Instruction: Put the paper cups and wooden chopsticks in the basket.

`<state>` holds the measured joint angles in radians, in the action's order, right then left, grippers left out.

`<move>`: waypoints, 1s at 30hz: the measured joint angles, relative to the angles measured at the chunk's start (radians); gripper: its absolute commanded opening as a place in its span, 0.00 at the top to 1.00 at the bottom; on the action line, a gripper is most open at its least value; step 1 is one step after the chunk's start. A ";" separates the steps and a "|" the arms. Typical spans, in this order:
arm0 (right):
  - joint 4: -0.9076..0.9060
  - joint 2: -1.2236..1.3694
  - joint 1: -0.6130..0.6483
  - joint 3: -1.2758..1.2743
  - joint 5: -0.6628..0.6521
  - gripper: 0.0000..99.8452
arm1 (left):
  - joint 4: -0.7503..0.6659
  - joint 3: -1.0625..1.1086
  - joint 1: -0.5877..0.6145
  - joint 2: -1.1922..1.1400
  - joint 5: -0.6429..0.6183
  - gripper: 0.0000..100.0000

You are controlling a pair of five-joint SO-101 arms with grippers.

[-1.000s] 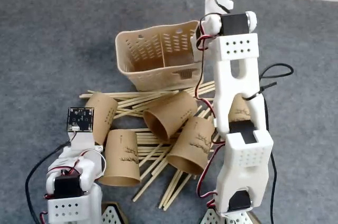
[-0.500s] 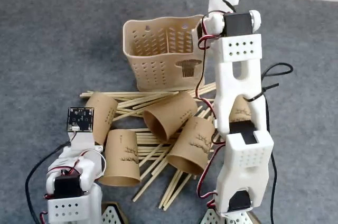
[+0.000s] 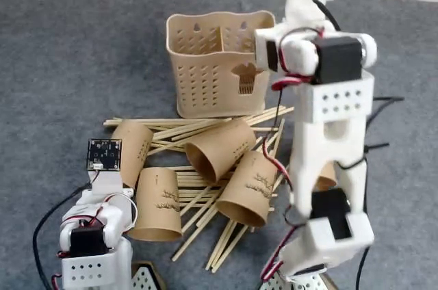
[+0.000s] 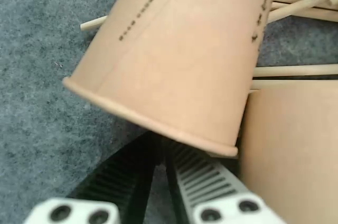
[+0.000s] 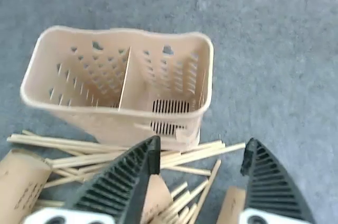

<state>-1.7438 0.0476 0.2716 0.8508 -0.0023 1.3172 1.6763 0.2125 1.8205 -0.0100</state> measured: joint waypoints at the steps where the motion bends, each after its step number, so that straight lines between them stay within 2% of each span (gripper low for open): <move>1: 0.000 -0.031 0.000 -0.040 0.000 0.75 | 0.000 0.000 0.000 0.000 0.000 0.99; 8: 0.031 -0.203 0.029 -0.330 -0.061 0.75 | 0.000 0.000 0.000 0.000 0.000 0.99; 14: 0.215 -0.221 0.029 -0.503 -0.068 0.75 | 0.000 0.000 0.000 0.000 0.000 0.99; 23: 0.466 -0.221 0.029 -0.545 0.011 0.75 | 0.000 0.000 0.000 0.000 0.000 0.99; 30: 0.643 -0.221 0.029 -0.695 0.012 0.75 | 0.000 0.000 0.000 0.000 0.000 0.99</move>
<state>-1.1009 -0.1734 0.3007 0.1557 0.0100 1.3172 1.6763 0.2125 1.8205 -0.0100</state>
